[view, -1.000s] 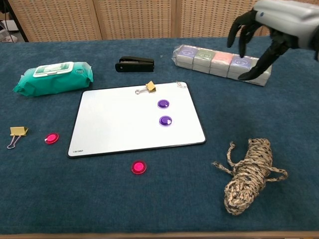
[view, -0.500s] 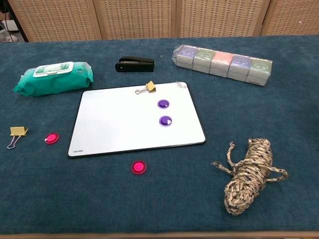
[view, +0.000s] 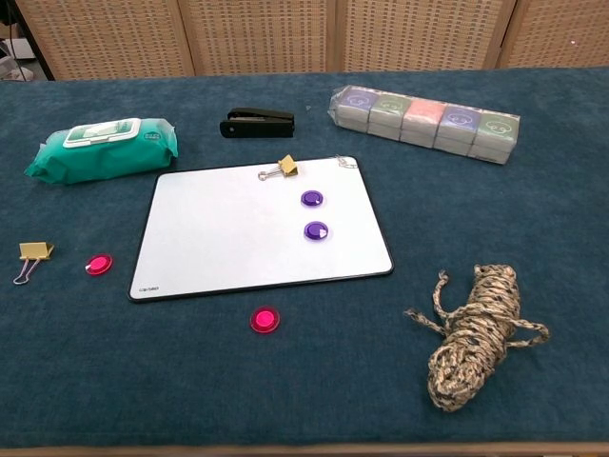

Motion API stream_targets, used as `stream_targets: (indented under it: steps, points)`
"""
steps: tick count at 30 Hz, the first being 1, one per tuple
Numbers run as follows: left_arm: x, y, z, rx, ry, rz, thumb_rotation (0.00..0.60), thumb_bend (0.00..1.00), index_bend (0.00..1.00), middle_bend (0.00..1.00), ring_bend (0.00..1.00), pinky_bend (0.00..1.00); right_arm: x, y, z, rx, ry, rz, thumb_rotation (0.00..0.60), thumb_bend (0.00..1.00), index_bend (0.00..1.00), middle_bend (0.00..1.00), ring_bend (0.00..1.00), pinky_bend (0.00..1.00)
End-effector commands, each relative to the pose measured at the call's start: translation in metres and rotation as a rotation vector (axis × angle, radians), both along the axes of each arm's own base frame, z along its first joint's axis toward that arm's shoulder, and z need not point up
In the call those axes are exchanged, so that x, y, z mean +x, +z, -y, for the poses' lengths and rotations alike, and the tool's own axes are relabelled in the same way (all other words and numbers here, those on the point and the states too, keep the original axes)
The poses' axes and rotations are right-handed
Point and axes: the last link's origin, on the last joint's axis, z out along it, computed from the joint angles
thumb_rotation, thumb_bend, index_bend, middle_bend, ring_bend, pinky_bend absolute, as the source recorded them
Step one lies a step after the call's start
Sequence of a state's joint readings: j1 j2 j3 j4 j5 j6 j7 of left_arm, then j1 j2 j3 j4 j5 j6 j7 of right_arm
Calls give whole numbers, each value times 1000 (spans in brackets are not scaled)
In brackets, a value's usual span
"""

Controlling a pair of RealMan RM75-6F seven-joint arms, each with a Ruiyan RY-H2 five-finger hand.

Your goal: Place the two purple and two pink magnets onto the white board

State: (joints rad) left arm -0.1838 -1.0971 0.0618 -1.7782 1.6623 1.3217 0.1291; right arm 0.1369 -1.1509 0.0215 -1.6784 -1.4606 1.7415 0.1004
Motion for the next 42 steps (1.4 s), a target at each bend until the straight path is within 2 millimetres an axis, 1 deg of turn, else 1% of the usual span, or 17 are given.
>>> stream_targets:
  steps: [1, 3, 4, 8, 14, 15, 17, 18, 20, 22, 25, 30, 33, 37, 42]
  points:
    - [16, -14, -4, -84, -77, -36, 600, 0, 0, 0, 0, 0, -1, 9, -13, -4, 21, -2, 600, 61, 244, 25, 0, 0]
    - [26, -21, -6, -117, -126, -51, 600, 0, 0, 0, 0, 0, -2, 12, -18, -3, 19, -16, 600, 12, 210, 2, 0, 0]
    - [30, -24, -8, -127, -141, -58, 600, 0, 0, 0, 0, 0, -3, 13, -19, -4, 19, -19, 600, 3, 197, 0, 0, 0]
    - [54, -45, -15, -198, -241, -80, 600, 0, 15, 0, 0, 0, -3, 18, -24, -30, 25, -24, 600, 0, 157, 0, 0, 0]
    - [80, -75, -24, -299, -284, -66, 600, 0, 69, 0, 0, 0, -3, 18, -25, -32, 27, -18, 600, 0, 158, 0, 0, 0]
    - [83, -79, -25, -309, -288, -66, 600, 8, 77, 0, 0, 0, -3, 18, -25, -32, 27, -16, 600, 0, 159, 0, 0, 0]
    - [92, -88, -29, -334, -296, -63, 600, 53, 100, 0, 0, 0, -3, 17, -26, -30, 24, -17, 600, 0, 160, 0, 0, 0]
    - [97, -92, -32, -341, -302, -64, 600, 105, 123, 0, 0, 0, -3, 17, -26, -28, 23, -18, 600, 0, 161, 0, 0, 0]
    - [103, -99, -36, -349, -312, -72, 600, 175, 152, 0, 0, 0, -3, 16, -26, -23, 22, -18, 600, 0, 162, 0, 0, 0]
    - [108, -105, -39, -361, -314, -78, 600, 206, 182, 0, 0, 0, -3, 15, -26, -19, 20, -19, 600, 0, 163, 0, 0, 0]
    - [117, -117, -43, -382, -317, -85, 600, 220, 231, 0, 0, 0, -2, 15, -26, -19, 21, -16, 600, 0, 164, 0, 0, 0]
    - [130, -131, -50, -383, -333, -117, 600, 225, 244, 0, 0, 0, -2, 13, -26, -14, 16, -21, 600, 0, 166, 0, 0, 0]
    - [136, -141, -55, -383, -327, -126, 600, 229, 274, 0, 0, 0, -2, 12, -26, -8, 11, -24, 600, 0, 167, 0, 0, 0]
    - [144, -153, -60, -382, -313, -139, 600, 277, 289, 0, 0, 0, -1, 10, -25, 1, 10, -25, 600, 0, 167, 0, 0, 0]
    - [155, -169, -66, -389, -299, -164, 600, 286, 323, 0, 0, 0, -1, 6, -24, 17, 7, -29, 600, 0, 167, 0, 0, 0]
